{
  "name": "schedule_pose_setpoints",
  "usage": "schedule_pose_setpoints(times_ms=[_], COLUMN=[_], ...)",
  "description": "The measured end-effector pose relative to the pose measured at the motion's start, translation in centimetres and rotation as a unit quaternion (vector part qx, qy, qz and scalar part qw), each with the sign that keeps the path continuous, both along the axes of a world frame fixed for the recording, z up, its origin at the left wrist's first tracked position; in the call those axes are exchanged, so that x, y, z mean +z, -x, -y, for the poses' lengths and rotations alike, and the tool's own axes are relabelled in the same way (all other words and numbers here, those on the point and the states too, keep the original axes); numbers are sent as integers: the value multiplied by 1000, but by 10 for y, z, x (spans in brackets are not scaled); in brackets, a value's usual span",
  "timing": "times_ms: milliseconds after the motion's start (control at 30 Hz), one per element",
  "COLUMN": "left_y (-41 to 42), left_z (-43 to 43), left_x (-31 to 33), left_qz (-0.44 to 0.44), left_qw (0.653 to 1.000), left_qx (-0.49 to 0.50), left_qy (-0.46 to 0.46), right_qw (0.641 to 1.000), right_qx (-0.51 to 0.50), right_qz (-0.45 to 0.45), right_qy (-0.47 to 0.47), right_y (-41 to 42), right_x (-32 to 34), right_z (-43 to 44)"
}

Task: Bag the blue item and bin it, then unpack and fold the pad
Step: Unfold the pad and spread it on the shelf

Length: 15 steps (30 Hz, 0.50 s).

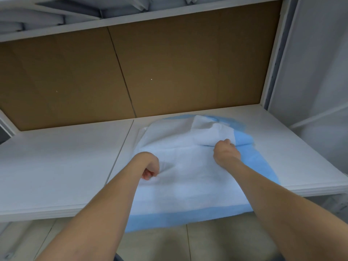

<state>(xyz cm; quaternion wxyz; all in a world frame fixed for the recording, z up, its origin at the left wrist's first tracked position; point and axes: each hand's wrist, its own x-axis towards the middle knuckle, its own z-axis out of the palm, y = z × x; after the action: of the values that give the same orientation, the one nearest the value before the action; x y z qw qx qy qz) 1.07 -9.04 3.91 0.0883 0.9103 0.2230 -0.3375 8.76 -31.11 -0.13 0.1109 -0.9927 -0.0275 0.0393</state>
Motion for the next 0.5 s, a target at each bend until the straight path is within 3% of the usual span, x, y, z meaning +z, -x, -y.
schedule_pose_setpoints(times_ms=[67,200,267,500], left_y=[0,-1,-1,-12], left_z=[-4,-10,-13,-24], left_x=[3,-3,-9,-27], left_qz=[7,197,250,243], left_qw=[999,976,959,959], left_qx=[19,25,42,116], left_qy=[24,-88,-124,-86], right_qw=[1000,1000,999,972], right_qx=[-1,-4,-15,-143], right_qz=[8,20,42,42], right_qy=[4,-7,-24,-180], right_y=[2,3,2,-18], right_x=[1,3,7,19], right_z=[-1,3,5,19])
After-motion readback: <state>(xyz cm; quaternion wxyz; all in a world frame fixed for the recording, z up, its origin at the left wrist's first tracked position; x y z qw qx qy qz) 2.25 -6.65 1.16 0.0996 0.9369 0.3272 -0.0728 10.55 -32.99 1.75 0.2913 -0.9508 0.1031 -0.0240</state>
